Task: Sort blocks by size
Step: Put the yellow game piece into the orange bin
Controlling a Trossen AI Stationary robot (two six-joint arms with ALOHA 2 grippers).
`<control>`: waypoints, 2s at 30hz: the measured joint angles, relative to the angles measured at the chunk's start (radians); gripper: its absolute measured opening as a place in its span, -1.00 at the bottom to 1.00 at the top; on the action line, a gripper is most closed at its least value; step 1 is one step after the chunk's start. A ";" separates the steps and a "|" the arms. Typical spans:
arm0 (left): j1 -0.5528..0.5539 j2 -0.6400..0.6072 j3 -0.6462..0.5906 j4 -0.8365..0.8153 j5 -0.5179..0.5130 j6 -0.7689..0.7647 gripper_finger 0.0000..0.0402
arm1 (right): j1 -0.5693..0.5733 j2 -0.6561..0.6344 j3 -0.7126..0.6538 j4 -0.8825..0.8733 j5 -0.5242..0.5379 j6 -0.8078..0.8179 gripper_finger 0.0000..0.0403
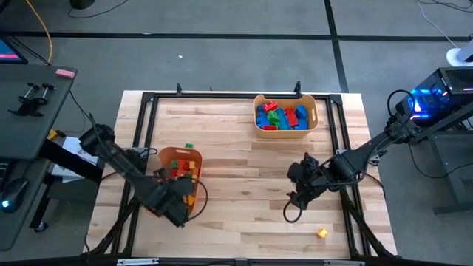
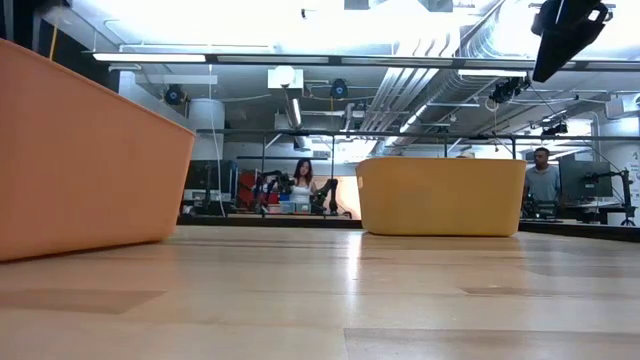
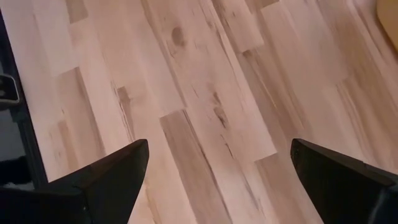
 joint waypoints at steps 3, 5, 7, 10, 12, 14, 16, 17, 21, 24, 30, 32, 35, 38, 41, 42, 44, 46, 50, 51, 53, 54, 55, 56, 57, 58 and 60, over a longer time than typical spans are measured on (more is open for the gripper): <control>0.034 0.001 -0.019 0.028 0.064 0.001 -0.25 | 0.000 0.000 0.000 0.000 0.000 -0.041 0.93; 0.059 -0.001 -0.016 0.035 0.099 0.015 -0.13 | 0.000 0.000 0.000 0.000 0.000 -0.045 0.93; 0.081 0.000 -0.006 0.043 0.122 0.039 -0.01 | 0.000 0.000 0.000 0.000 0.000 -0.057 0.93; 0.113 0.000 0.026 0.047 0.148 0.090 0.15 | 0.000 0.000 0.000 0.000 -0.010 -0.089 0.93; 0.132 0.000 0.052 0.044 0.150 0.126 0.23 | 0.000 0.000 0.000 0.000 -0.053 -0.139 0.93; 0.148 0.000 0.080 0.045 0.144 0.160 0.29 | 0.000 0.000 0.000 0.000 -0.111 -0.195 0.93; 0.156 0.000 0.112 0.052 0.126 0.192 0.33 | 0.000 0.000 0.000 0.000 -0.161 -0.237 0.93; 0.158 0.000 0.130 0.069 0.106 0.204 0.33 | 0.007 0.000 0.000 0.000 -0.191 -0.243 0.93; 0.136 0.000 0.183 0.216 -0.050 0.248 0.34 | 0.088 0.000 0.000 0.011 -0.314 -0.174 0.93; 0.112 -0.001 0.192 0.357 -0.147 0.271 0.35 | 0.192 0.000 0.000 0.010 -0.308 -0.053 0.93; 0.094 0.000 0.190 0.509 -0.218 0.276 0.35 | 0.416 0.041 0.000 0.027 -0.183 0.275 0.93; 0.092 0.000 0.187 0.524 -0.253 0.275 0.35 | 0.477 0.074 0.000 0.069 -0.182 0.324 0.93; 0.091 0.000 0.187 0.525 -0.281 0.275 0.35 | 0.554 0.127 0.000 0.187 -0.182 0.354 0.93; 0.091 0.000 0.187 0.523 -0.282 0.275 0.35 | 0.601 0.170 0.000 0.325 -0.190 0.359 0.93; 0.091 0.000 0.187 0.519 -0.283 0.284 0.35 | 0.627 0.204 0.000 0.473 -0.193 0.358 0.93; 0.091 0.000 0.187 0.518 -0.282 0.284 0.35 | 0.631 0.215 0.000 0.507 -0.194 0.358 0.93; 0.091 0.000 0.187 0.516 -0.280 0.283 0.35 | 0.631 0.231 0.000 0.539 -0.217 0.357 0.93; 0.091 0.000 0.187 0.516 -0.279 0.276 0.35 | 0.627 0.233 -0.001 0.550 -0.272 0.370 0.93; 0.091 0.000 0.187 0.516 -0.278 0.276 0.35 | 0.611 0.227 -0.001 0.523 -0.414 0.300 0.93; 0.091 0.000 0.187 0.516 -0.278 0.276 0.35 | 0.606 0.227 -0.001 0.503 -0.440 0.273 0.93; 0.091 0.000 0.187 0.515 -0.278 0.273 0.35 | 0.596 0.227 -0.001 0.439 -0.468 0.204 0.93; 0.091 0.000 0.187 0.515 -0.278 0.269 0.35 | 0.590 0.227 -0.001 0.403 -0.474 0.154 0.93; 0.091 0.000 0.187 0.515 -0.278 0.267 0.35 | 0.585 0.227 -0.001 0.361 -0.474 0.091 0.93; 0.091 0.000 0.187 0.515 -0.278 0.265 0.35 | 0.580 0.228 -0.001 0.310 -0.470 0.022 0.93; 0.092 0.000 0.187 0.515 -0.278 0.265 0.35 | 0.573 0.231 0.000 0.246 -0.451 -0.035 0.93; 0.091 0.000 0.187 0.515 -0.278 0.263 0.35 | 0.564 0.237 0.000 0.177 -0.419 -0.081 0.93; 0.092 0.000 0.187 0.515 -0.277 0.242 0.35 | 0.549 0.256 -0.001 0.072 -0.350 -0.163 0.93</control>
